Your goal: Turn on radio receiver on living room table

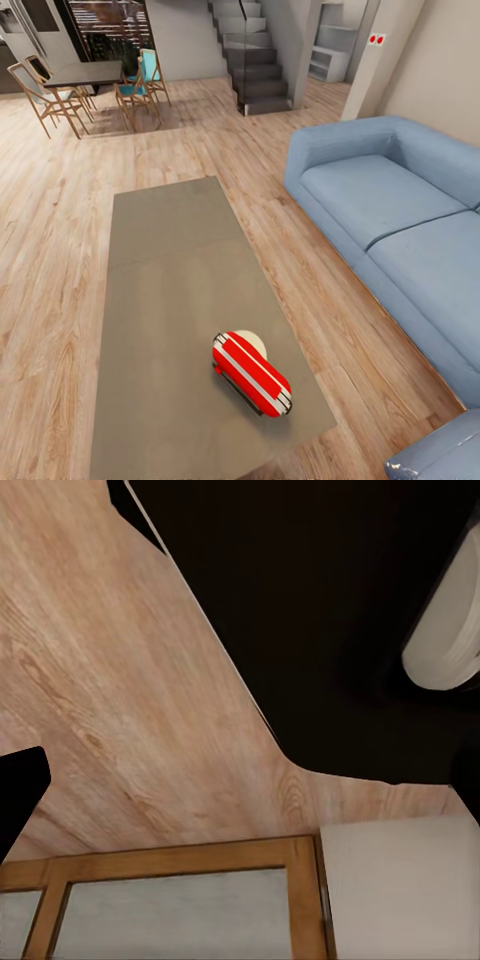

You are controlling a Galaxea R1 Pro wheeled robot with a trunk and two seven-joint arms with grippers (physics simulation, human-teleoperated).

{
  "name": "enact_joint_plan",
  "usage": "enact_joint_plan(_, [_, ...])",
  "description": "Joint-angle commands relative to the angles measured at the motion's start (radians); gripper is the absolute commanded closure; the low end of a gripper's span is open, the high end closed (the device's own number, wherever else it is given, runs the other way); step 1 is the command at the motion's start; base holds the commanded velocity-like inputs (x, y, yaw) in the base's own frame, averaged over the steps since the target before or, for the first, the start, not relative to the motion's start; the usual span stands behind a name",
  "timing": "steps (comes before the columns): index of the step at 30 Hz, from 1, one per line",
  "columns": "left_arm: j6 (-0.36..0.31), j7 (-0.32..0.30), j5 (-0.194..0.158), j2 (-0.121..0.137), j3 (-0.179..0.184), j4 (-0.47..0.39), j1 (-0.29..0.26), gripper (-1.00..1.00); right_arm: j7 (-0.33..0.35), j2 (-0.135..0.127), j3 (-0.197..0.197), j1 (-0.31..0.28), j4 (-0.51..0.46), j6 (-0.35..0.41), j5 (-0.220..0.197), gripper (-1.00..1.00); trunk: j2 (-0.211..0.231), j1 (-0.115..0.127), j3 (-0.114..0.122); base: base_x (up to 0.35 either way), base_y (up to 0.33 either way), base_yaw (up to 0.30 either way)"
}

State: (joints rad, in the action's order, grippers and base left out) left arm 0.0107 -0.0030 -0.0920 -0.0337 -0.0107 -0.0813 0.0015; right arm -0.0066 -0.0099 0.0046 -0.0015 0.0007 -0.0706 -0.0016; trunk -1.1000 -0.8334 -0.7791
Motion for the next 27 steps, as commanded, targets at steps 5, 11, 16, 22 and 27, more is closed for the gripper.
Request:
enact_joint_plan(5, [0.0,0.0,0.0,0.0,0.0,0.0,0.0,-1.0,0.0,-0.001,0.0,0.0,0.0,0.0,0.0,-1.0,0.0,0.0,-0.005,0.0,0.0,0.0])
enact_joint_plan(11, [0.0,0.0,0.0,0.0,0.0,0.0,0.0,-1.0,0.002,-0.001,0.0,0.0,0.0,-0.003,0.002,-1.0,0.0,0.0,-0.006,0.0,0.0,0.0])
enact_joint_plan(16, [0.0,0.0,0.0,0.0,0.0,0.0,0.0,-1.0,0.002,-0.001,0.001,0.0,0.0,-0.003,0.004,-1.0,0.0,0.0,-0.006,0.0,0.0,0.0])
enact_joint_plan(22, [0.0,0.0,0.0,0.001,0.002,0.0,0.0,-1.0,-0.001,0.0,0.0,0.0,0.0,-0.002,0.002,-1.0,0.0,0.0,-0.006,0.0,0.0,0.0])
enact_joint_plan(27, [-0.013,-0.002,0.002,-0.003,0.005,-0.056,0.0,-1.0,0.002,-0.003,0.0,0.0,-0.001,-0.002,0.009,-1.0,0.0,0.0,-0.006,0.0,0.0,0.0])
